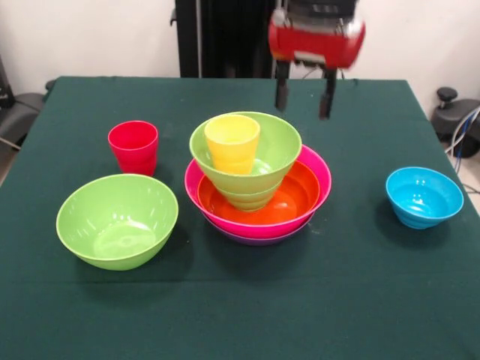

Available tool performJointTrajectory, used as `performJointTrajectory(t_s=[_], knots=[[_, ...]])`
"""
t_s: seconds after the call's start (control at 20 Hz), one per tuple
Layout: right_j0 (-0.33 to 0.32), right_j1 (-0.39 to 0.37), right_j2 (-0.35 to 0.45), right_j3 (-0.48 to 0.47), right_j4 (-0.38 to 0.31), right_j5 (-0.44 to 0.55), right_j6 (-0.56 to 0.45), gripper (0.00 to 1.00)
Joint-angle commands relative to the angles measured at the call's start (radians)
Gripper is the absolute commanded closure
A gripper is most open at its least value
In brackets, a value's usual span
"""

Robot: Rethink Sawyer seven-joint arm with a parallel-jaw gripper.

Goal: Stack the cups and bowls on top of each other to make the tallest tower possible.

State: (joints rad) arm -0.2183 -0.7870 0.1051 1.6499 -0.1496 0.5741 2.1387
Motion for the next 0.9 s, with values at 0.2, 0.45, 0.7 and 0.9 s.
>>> performJointTrajectory(t_s=[0.2,0.45,0.7,0.9], knots=[[0.091,0.018,0.056,-0.020,0.015,0.086,0.081,0.00],[0.151,0.065,0.028,-0.070,0.025,0.075,0.136,0.00],[0.182,0.088,0.004,-0.099,0.042,0.080,0.143,0.00],[0.183,0.124,-0.011,-0.114,0.045,0.059,0.122,0.00]])
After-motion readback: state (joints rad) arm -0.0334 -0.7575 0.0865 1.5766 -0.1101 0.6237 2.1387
